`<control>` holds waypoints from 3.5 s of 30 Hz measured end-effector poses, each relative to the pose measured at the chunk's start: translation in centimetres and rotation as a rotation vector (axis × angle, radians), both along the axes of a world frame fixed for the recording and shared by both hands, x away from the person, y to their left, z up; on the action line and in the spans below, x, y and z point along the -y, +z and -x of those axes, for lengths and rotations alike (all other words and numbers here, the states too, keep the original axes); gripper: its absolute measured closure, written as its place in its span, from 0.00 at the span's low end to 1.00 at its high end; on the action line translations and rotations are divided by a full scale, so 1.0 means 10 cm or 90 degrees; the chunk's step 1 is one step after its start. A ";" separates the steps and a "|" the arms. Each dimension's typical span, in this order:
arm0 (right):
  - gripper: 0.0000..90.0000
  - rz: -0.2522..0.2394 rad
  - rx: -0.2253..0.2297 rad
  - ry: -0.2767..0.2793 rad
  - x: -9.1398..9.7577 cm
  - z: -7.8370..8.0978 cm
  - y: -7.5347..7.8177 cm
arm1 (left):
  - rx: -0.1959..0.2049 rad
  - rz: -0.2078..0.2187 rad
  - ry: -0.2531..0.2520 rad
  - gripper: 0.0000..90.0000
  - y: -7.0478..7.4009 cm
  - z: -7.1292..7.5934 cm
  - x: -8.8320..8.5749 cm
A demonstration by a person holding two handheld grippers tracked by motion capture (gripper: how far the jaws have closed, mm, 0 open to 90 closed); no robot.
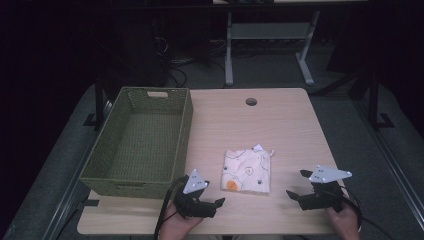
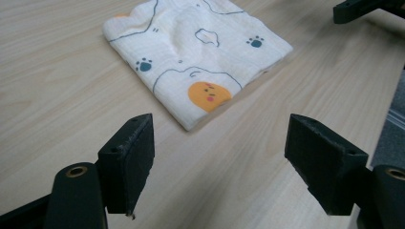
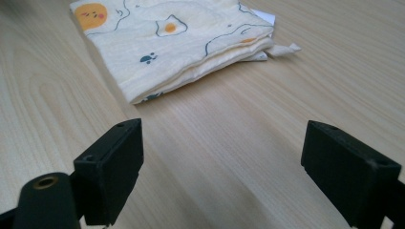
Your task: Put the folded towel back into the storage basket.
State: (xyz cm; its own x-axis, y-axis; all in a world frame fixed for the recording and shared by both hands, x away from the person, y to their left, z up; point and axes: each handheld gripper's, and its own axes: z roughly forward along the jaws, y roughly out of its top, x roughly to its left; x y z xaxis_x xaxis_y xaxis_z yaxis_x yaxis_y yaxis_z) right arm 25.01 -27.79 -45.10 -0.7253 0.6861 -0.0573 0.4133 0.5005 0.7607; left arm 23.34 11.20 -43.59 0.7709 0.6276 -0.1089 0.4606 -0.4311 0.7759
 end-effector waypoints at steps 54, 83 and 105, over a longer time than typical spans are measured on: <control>0.15 -0.039 0.000 -0.033 0.10 -0.05 0.00 | -0.001 -0.123 -0.054 0.23 0.33 -0.47 0.58; 0.15 -0.045 -0.006 -0.031 0.15 -0.08 -0.02 | -0.044 -0.198 -0.067 0.33 0.17 -0.94 1.15; 0.15 -0.053 0.000 -0.037 0.17 -0.06 0.00 | -0.091 -0.244 -0.056 0.45 -0.13 -1.16 1.35</control>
State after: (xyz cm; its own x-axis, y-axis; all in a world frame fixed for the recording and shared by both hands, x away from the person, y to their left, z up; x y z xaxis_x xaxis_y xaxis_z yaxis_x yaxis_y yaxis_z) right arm 25.64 -29.47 -45.13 -0.6845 0.7291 0.0008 0.4392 0.4115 0.7986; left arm 34.91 -2.29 -44.93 0.8171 0.5764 0.0106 0.5005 -0.7185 0.4830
